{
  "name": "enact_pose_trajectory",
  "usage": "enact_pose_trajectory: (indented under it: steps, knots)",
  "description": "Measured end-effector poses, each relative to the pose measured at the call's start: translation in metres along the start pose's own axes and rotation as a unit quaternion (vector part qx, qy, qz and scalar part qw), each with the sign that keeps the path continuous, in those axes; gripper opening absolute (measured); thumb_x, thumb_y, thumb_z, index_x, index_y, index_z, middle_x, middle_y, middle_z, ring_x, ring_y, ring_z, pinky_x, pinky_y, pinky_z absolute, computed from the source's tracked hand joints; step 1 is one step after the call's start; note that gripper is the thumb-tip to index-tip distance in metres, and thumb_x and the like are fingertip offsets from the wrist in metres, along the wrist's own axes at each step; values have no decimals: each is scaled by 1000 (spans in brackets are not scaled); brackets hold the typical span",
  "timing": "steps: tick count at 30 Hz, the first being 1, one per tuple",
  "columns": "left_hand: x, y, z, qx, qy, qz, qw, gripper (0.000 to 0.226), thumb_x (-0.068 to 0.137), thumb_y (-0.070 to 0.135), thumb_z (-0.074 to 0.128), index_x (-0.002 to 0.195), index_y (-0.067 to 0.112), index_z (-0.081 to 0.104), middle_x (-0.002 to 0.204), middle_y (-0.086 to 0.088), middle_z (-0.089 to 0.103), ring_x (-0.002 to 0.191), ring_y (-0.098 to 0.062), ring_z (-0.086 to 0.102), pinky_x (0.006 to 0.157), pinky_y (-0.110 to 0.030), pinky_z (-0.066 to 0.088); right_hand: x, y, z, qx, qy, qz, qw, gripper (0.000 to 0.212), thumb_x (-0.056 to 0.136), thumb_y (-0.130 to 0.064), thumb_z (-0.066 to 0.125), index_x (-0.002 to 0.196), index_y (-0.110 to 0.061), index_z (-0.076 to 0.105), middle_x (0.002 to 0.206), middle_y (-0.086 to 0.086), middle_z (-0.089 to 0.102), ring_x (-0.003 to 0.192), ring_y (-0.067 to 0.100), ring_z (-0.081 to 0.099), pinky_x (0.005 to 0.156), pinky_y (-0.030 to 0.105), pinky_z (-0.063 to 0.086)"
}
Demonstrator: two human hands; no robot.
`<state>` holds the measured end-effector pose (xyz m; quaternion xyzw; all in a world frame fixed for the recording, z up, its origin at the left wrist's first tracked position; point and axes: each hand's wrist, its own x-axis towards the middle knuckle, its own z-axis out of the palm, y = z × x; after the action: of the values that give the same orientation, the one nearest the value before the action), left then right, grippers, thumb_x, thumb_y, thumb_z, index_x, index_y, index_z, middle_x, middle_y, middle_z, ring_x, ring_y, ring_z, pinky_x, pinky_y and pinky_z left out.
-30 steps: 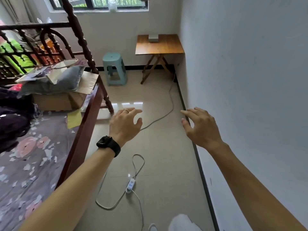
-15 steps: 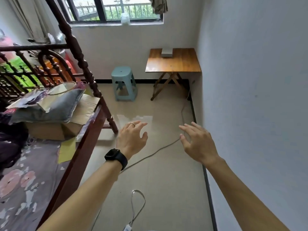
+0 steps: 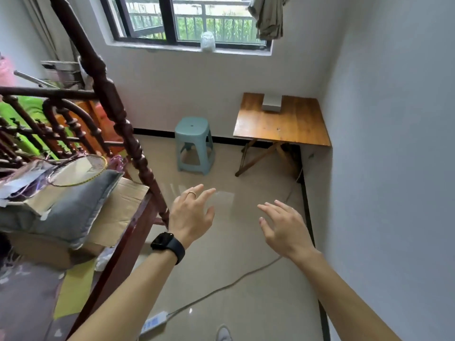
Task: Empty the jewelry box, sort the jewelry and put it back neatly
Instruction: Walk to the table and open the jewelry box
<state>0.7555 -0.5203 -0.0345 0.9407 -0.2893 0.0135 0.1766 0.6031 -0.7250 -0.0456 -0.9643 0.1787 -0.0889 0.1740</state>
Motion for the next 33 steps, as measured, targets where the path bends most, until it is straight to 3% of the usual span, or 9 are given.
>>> enact_pose_trajectory:
  steps: [9, 17, 28, 33]
  knots:
    - [209, -60, -25, 32, 24, -12, 999, 52, 94, 39, 54, 146, 38, 45, 155, 0, 40, 144, -17, 30, 113, -35, 26, 208, -14, 4, -4, 8, 8, 1000, 42, 99, -40, 48, 140, -31, 54, 146, -10, 52, 145, 12, 32, 117, 33, 22]
    - [381, -110, -27, 53, 40, -42, 997, 56, 93, 40, 54, 148, 38, 42, 157, 0, 39, 146, -19, 29, 117, -39, 24, 406, -13, 21, 28, 20, -18, 999, 43, 97, -37, 55, 140, -30, 55, 143, -10, 56, 142, 12, 38, 118, 32, 26]
    - [618, -161, -27, 46, 75, -95, 992, 56, 93, 41, 56, 147, 37, 44, 154, 1, 43, 144, -18, 32, 116, -40, 26, 668, -14, 36, 60, -9, -52, 997, 43, 100, -39, 49, 143, -32, 51, 147, -13, 51, 145, 9, 30, 119, 34, 23]
    - [717, -188, -6, 44, 52, -81, 994, 55, 93, 42, 55, 147, 38, 44, 154, 1, 43, 144, -17, 32, 117, -39, 26, 760, -4, 56, 55, -13, -35, 998, 44, 100, -40, 48, 143, -32, 50, 148, -13, 49, 146, 9, 28, 121, 32, 20]
